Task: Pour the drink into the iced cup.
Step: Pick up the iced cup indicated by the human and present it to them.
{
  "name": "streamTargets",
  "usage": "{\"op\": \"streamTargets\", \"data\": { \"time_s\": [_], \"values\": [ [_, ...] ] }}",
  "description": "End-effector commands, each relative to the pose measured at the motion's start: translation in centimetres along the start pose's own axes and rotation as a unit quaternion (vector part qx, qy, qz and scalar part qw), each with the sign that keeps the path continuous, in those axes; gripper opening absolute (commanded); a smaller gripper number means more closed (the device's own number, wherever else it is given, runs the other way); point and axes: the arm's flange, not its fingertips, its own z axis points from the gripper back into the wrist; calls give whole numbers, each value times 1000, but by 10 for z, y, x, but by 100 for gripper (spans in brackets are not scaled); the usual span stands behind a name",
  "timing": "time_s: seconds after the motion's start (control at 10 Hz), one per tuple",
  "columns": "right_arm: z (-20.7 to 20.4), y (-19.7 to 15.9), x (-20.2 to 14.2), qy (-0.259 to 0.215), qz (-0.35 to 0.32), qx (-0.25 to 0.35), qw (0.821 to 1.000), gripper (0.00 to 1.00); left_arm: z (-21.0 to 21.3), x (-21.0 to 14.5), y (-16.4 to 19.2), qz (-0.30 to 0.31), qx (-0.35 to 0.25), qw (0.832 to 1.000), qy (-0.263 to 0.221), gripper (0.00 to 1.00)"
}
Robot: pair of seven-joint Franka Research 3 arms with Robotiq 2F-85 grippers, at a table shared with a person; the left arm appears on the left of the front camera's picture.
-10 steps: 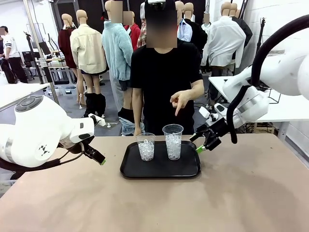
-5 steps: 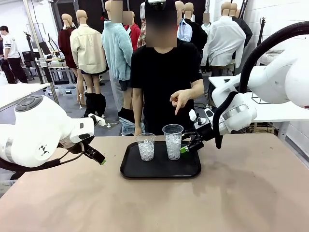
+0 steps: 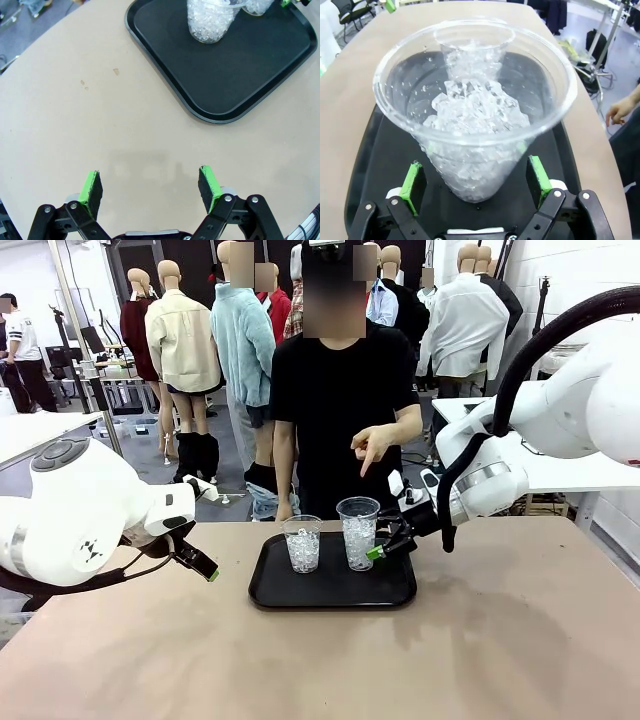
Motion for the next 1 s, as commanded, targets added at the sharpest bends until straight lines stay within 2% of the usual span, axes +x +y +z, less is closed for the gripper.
{"op": "streamTargets", "data": {
  "time_s": [0.0,0.2,0.6,0.7,0.9],
  "values": [
    [-6,4,-1,-14,4,5,1000,100,1,0,1,1,0,1000,-1,100],
    [-15,4,0,1,-4,18,1000,100,1,0,1,1,0,1000,-1,100],
    [-15,5,2,3,-4,-2,1000,100,1,0,1,1,0,1000,-1,100],
    [-15,5,2,1,-4,-2,1000,95,1,0,1,1,0,1000,-1,100],
    [-13,5,2,-4,-11,0,1000,57,1,0,1,1,0,1000,-1,100]
  ]
}}
